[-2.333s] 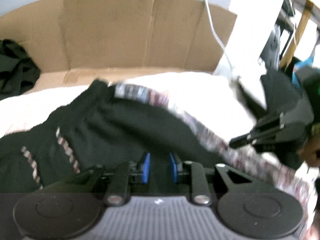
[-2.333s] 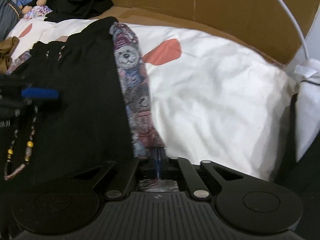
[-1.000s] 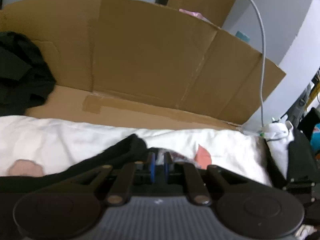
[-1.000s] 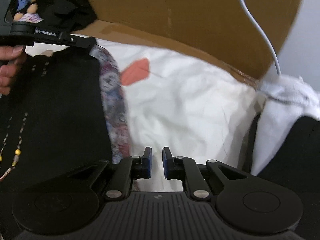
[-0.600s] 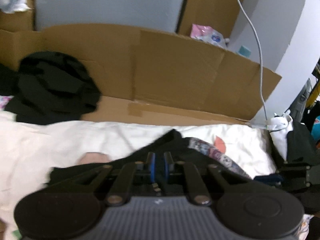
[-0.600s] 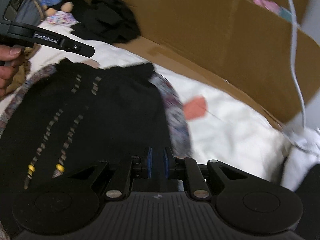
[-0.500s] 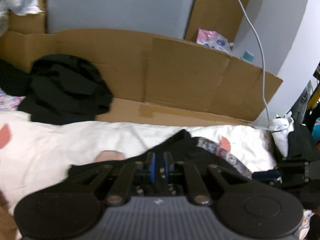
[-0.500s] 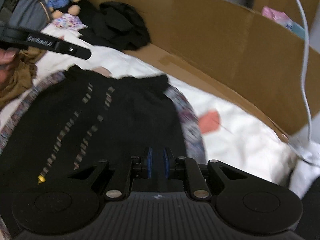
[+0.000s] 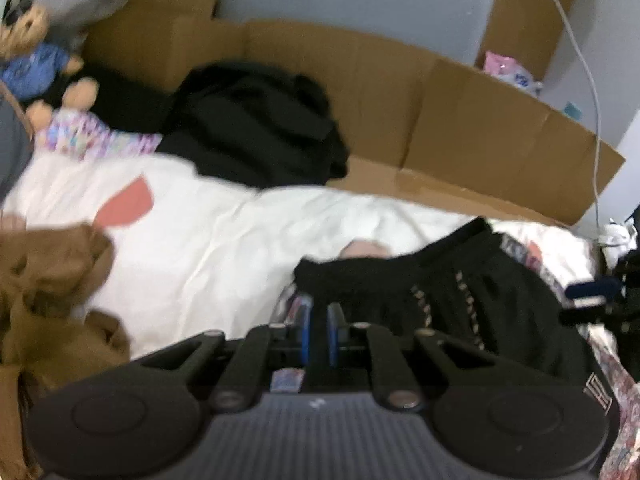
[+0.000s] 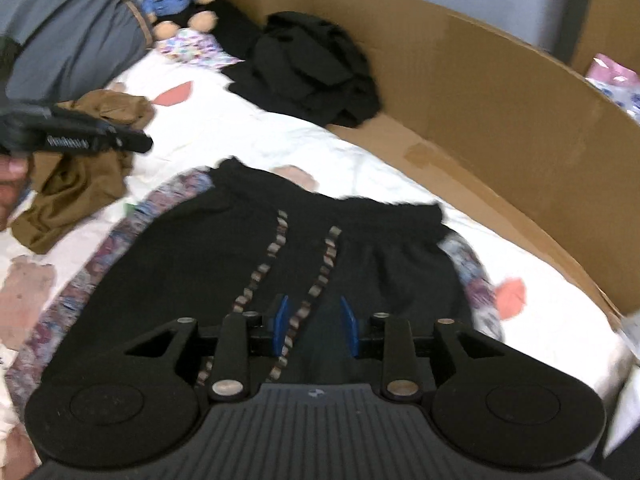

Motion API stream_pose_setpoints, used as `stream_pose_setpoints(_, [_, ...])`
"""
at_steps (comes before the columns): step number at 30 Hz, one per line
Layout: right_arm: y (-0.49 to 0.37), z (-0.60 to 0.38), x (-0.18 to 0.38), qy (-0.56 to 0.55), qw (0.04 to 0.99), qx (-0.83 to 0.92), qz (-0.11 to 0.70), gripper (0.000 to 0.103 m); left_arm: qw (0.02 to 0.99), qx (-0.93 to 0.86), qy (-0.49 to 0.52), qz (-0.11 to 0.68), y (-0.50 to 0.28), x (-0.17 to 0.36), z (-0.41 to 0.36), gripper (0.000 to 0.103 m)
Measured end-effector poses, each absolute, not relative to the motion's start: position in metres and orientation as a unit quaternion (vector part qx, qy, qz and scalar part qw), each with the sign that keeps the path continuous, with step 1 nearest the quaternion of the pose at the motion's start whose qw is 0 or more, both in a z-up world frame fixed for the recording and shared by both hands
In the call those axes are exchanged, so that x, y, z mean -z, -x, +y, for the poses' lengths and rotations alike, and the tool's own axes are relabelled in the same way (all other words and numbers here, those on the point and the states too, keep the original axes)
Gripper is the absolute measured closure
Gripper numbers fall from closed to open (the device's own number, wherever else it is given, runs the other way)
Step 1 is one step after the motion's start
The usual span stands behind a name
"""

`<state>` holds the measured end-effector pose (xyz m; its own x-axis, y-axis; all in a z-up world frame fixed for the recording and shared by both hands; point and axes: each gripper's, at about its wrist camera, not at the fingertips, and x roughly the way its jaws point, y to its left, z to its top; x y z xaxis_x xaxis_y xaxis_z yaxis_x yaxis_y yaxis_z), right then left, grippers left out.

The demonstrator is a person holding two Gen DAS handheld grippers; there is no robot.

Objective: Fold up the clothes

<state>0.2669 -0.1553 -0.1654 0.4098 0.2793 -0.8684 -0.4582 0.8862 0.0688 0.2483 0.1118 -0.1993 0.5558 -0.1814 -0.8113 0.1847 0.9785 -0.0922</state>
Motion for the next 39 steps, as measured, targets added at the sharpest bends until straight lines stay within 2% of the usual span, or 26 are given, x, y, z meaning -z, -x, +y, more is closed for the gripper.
stream_pose_setpoints(7, [-0.271, -0.100, 0.184, 0.079, 0.825, -0.267, 0.492, 0.071, 0.850, 0.174, -0.011, 0.498, -0.234, 0.243, 0.129, 0.094])
stream_pose_setpoints(11, [-0.264, -0.063, 0.220, 0.074, 0.803, -0.300, 0.510, 0.071, 0.831, 0.173, -0.049, 0.526, -0.224, 0.274, 0.138, 0.093])
stream_pose_setpoints(14, [-0.260, -0.045, 0.238, 0.077, 0.790, -0.310, 0.523, 0.071, 0.822, 0.139, -0.028, 0.551, -0.219, 0.299, 0.162, 0.095])
stream_pose_setpoints(18, [-0.254, -0.024, 0.260, 0.087, 0.776, -0.319, 0.537, 0.071, 0.822, 0.162, -0.005, 0.545, -0.207, 0.298, 0.185, 0.095])
stream_pose_setpoints(21, [-0.251, -0.017, 0.276, 0.108, 0.767, -0.310, 0.551, 0.071, 0.801, 0.181, 0.013, 0.570, -0.194, 0.300, 0.201, 0.095])
stream_pose_setpoints(27, [-0.252, -0.025, 0.292, 0.131, 0.764, -0.279, 0.566, 0.071, 0.780, 0.184, -0.014, 0.597, -0.179, 0.299, 0.213, 0.095])
stream_pose_setpoints(38, [-0.252, -0.025, 0.279, 0.111, 0.783, -0.274, 0.547, 0.069, 0.818, 0.171, 0.037, 0.548, -0.180, 0.276, 0.229, 0.094])
stream_pose_setpoints(39, [-0.252, -0.022, 0.279, 0.110, 0.784, -0.277, 0.545, 0.069, 0.824, 0.167, 0.036, 0.540, -0.179, 0.274, 0.228, 0.089])
